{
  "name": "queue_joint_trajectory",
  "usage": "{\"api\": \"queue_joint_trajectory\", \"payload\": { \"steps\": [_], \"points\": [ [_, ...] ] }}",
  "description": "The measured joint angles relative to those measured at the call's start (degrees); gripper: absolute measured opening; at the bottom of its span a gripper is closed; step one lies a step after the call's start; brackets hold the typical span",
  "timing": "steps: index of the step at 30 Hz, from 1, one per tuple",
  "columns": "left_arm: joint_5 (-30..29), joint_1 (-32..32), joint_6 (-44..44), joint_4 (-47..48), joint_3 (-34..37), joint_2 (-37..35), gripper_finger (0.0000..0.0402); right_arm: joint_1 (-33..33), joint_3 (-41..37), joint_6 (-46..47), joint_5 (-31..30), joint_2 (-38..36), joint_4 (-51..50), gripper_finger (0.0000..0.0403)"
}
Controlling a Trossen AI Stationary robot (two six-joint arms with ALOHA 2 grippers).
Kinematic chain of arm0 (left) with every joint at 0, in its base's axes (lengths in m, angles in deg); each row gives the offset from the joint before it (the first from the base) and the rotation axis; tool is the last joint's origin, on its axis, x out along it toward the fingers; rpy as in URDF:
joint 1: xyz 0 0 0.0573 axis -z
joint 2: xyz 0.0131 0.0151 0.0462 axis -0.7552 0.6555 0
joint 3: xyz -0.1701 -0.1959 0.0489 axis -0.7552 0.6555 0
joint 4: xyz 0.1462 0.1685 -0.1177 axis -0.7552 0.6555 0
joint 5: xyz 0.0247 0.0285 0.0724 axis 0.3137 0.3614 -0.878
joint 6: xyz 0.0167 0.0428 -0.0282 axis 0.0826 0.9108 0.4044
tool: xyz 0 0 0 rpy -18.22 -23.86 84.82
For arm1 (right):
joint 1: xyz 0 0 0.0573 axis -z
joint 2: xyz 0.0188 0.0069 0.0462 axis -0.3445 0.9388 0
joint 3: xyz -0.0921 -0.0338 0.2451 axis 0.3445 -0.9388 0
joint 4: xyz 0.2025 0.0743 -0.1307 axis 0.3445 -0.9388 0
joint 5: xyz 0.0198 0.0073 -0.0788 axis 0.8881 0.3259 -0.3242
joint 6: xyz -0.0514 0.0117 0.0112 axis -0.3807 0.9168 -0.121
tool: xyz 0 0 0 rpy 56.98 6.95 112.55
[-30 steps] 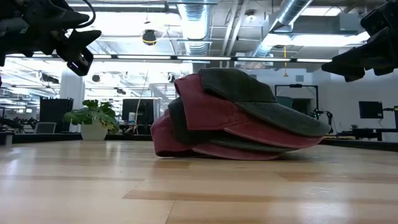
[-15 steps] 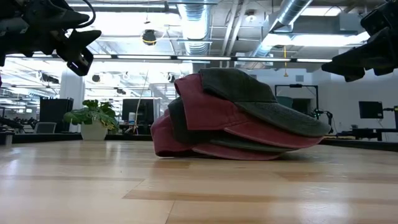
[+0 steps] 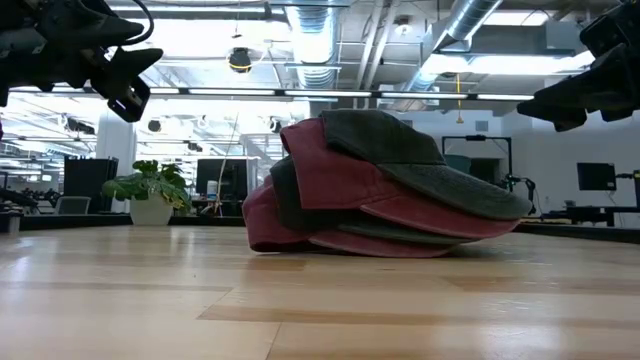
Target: Pick & Place hat
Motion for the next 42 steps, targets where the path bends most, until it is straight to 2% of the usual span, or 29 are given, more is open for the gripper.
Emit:
{"api": "queue_joint_trajectory", "payload": {
  "steps": [18, 23, 27, 33, 36, 40, 42],
  "points": [
    [-0.1, 0.0, 0.4, -0.5, 0.0, 0.0, 0.0135, 0.0, 0.0, 0.0, 0.0, 0.0, 0.0, 0.0176],
    [-2.2, 0.0, 9.3, -9.5, 0.0, 0.0, 0.0135, 0.0, 0.0, 0.0, 0.0, 0.0, 0.0, 0.0176],
    [-2.2, 0.0, 10.8, -15.0, 0.0, 0.0, 0.0135, 0.0, 0.0, -0.4, 0.0, 0.0, 0.0, 0.0174],
    [-2.2, 0.0, 10.8, -23.1, 0.0, 0.0, 0.0135, 0.0, 0.0, -10.8, 0.0, 0.0, 0.0, 0.0174],
    [-2.2, 0.0, 9.4, -24.3, 0.0, 0.0, 0.0135, 0.0, -0.2, -12.3, 0.0, 0.0, 1.4, 0.0176],
    [-3.1, 0.0, 11.1, -24.4, -0.8, 0.4, 0.0135, 0.1, -0.3, -13.0, 0.0, 0.0, 6.7, 0.0175],
    [-3.2, 0.0, 13.9, -24.3, -2.1, 1.3, 0.0135, 0.1, -0.3, -18.1, 0.0, 0.0, 10.7, 0.0175]
  ]
}}
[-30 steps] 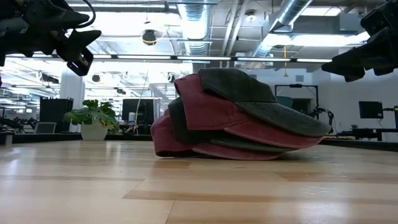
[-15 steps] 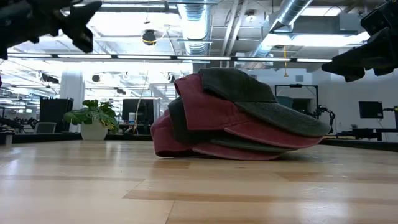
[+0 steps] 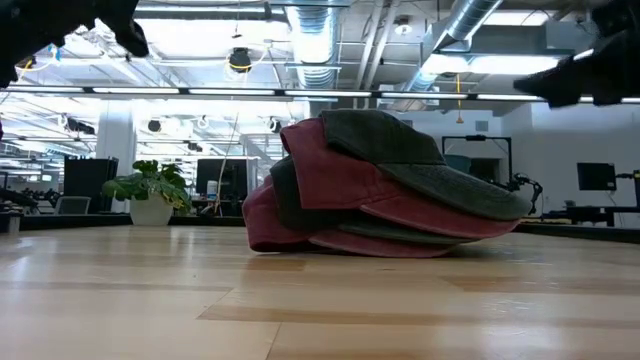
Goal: Pick & Place hat
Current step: Put the black cap into the transparent bin
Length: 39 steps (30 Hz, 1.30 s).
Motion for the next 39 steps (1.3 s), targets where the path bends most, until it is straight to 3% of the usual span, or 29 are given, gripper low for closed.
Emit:
{"api": "queue_joint_trajectory", "payload": {
  "steps": [5, 11, 19, 28, 39],
  "points": [
    [0.0, 0.0, 3.0, 5.0, -5.6, 7.3, 0.0135, 0.0, 0.0, -12.4, 2.9, 0.0, 13.7, 0.0175],
    [-1.3, -0.3, 7.4, 10.8, -13.6, 22.3, 0.0135, 0.0, 0.2, -1.9, 11.7, 0.0, 20.8, 0.0172],
    [-2.0, -3.1, 8.7, 11.1, -19.7, 39.2, 0.0135, 1.6, 0.2, 4.9, 11.4, 0.0, 25.2, 0.0172],
    [-2.3, -3.9, 10.5, 10.9, -23.8, 49.7, 0.0135, 2.6, 0.2, 10.5, 10.4, 0.0, 24.8, 0.017],
    [-8.4, -3.9, 32.5, 10.2, -24.0, 56.7, 0.0135, 2.6, 0.3, 10.1, 10.4, 0.0, 23.2, 0.017]
  ]
}}
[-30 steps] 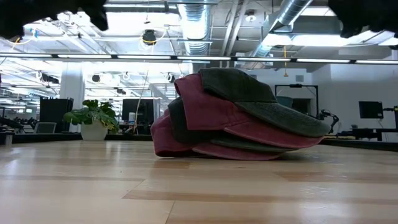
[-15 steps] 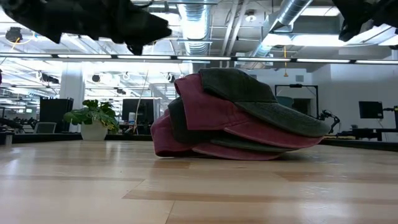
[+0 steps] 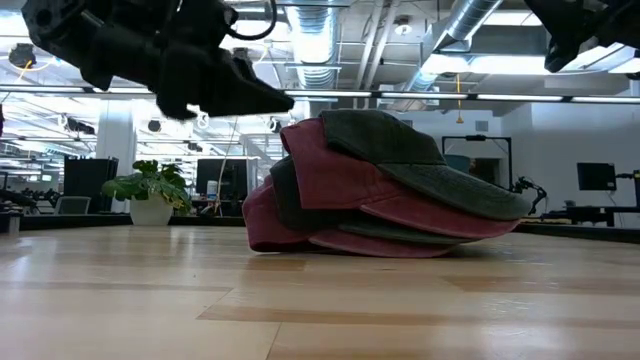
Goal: Pick & Place hat
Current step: Put the black cap into the transparent bin
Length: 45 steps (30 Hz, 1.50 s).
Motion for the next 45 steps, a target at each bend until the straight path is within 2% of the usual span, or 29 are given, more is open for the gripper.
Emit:
{"api": "queue_joint_trajectory", "payload": {
  "steps": [4, 6, 19, 28, 45],
  "points": [
    [-3.9, 0.0, 5.9, -2.2, 0.0, 1.4, 0.0135, 0.0, 0.0, 0.0, 0.0, 0.0, 0.0, 0.017],
    [-4.0, 0.0, 6.7, -2.8, -0.1, 1.5, 0.0135, 0.0, 0.0, 0.0, 0.0, 0.0, 0.0, 0.017],
    [-3.4, -1.0, 6.6, -2.8, -1.4, 2.2, 0.0135, 0.0, 0.0, -0.1, 0.0, 0.0, -0.1, 0.017],
    [-3.4, -4.4, 6.6, -3.0, -2.1, 6.5, 0.0135, 0.0, 0.0, -0.1, 0.0, 0.0, -0.9, 0.017],
    [-3.4, -4.5, 6.8, -3.0, -6.1, 13.0, 0.0135, 0.0, 0.0, -0.2, -0.1, 0.0, -0.9, 0.017]
  ]
}}
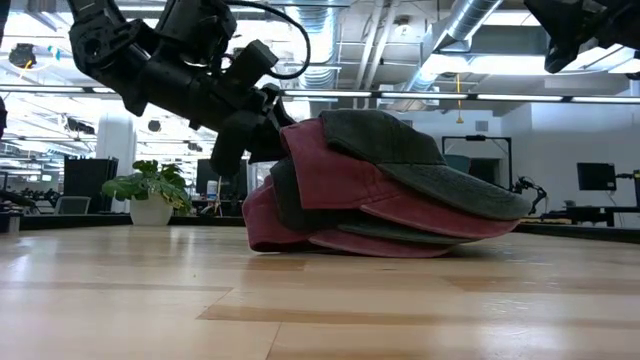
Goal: Pick & Place hat
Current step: Put the black cap into the transparent bin
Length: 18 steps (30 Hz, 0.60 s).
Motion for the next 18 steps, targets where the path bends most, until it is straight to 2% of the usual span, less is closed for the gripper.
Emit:
{"api": "queue_joint_trajectory", "payload": {
  "steps": [7, 18],
  "points": [
    [3.1, 0.0, 0.1, -0.1, -0.7, 0.1, 0.0135, 0.0, 0.0, 0.0, -0.1, 0.0, 0.0, 0.017],
    [3.3, 0.0, 0.2, -0.5, -0.7, 0.1, 0.0135, 0.0, 0.0, 0.0, -0.1, 0.0, 0.0, 0.017]
  ]
}}
